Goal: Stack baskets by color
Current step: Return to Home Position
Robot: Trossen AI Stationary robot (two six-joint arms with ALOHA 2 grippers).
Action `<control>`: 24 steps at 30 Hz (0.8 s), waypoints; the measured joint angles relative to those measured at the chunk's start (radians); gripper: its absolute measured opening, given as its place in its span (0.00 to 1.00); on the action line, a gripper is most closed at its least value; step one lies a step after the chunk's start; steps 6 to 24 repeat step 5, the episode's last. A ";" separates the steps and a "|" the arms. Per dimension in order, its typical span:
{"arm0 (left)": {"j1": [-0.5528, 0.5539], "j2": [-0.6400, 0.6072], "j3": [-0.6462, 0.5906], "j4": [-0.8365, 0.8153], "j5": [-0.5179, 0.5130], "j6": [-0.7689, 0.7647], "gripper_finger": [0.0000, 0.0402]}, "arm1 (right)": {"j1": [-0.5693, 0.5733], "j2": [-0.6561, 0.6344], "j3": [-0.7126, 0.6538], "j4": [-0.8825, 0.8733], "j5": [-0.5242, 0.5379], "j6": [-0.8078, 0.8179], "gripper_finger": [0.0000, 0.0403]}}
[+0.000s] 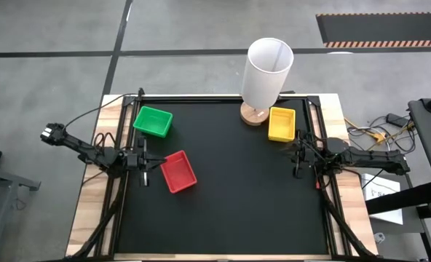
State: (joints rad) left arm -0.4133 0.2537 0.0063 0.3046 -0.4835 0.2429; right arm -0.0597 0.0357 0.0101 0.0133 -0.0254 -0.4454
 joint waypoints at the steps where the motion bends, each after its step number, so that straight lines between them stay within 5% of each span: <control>1: 0.000 0.001 0.000 0.000 0.000 0.000 0.00 | 0.000 0.000 0.000 0.000 0.000 0.000 0.02; 24: 0.000 0.001 0.000 0.000 0.000 0.000 0.00 | 0.000 0.000 0.000 0.000 0.000 0.000 0.02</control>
